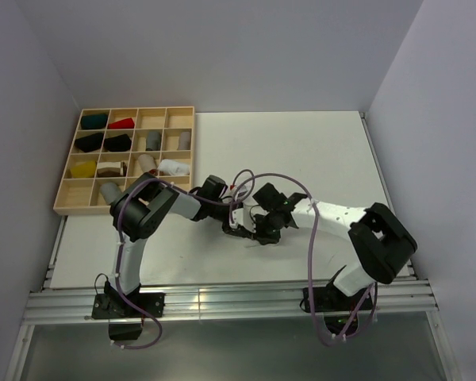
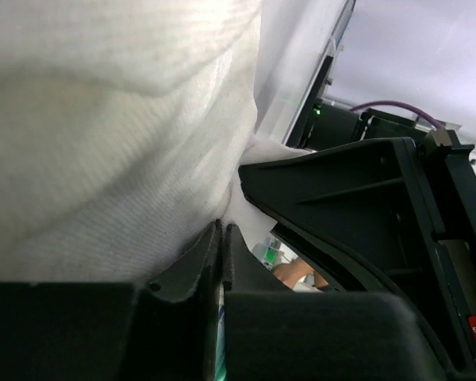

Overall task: Roll the socks
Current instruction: Roll the sock at the center of the board.

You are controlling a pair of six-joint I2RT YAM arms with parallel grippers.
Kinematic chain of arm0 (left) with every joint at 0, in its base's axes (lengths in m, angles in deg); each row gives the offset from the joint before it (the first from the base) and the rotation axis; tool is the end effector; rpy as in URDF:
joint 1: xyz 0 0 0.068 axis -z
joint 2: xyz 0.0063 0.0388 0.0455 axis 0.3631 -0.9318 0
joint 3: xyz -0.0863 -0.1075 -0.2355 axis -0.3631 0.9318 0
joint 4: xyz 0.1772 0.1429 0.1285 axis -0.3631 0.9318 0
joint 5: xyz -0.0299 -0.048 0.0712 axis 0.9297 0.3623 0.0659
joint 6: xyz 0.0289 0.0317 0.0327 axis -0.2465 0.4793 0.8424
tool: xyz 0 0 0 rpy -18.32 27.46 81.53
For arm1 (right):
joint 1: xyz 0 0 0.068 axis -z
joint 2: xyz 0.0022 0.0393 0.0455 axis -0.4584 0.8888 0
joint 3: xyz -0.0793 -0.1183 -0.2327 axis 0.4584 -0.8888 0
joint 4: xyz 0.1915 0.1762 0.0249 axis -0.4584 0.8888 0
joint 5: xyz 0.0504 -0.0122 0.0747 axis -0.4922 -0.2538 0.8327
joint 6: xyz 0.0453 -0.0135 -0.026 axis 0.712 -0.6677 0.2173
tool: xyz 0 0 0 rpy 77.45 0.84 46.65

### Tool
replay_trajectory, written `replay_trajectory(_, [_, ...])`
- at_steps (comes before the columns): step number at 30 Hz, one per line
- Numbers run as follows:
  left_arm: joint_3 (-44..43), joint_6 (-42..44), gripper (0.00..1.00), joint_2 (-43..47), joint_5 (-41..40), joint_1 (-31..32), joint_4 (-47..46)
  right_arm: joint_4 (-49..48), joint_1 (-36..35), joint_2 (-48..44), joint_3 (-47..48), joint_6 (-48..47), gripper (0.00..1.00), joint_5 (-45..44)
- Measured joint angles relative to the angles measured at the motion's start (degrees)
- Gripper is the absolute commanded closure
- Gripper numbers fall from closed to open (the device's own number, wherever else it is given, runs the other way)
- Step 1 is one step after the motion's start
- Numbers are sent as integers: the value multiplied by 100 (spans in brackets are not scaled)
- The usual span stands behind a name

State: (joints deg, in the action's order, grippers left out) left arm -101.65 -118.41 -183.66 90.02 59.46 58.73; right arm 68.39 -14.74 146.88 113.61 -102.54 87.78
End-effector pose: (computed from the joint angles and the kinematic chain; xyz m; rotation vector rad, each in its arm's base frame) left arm 0.2763 -0.2555 0.0758 -0.2174 -2.4661 1.6136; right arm 0.1853 0.1841 0.1602 -1.9343 1.9016 0.4864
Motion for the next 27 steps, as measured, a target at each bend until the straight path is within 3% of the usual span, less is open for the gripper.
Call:
replay_trajectory(6, [0, 129, 73, 186, -481, 0, 13, 487, 310, 468, 459, -4, 82, 481])
replay_trajectory(19, [407, 118, 71, 798, -1843, -184, -485, 811, 466, 721, 710, -120, 83, 835])
replay_trajectory(27, [323, 120, 71, 1141, -2140, -678, -551, 903, 481, 778, 761, -122, 83, 920])
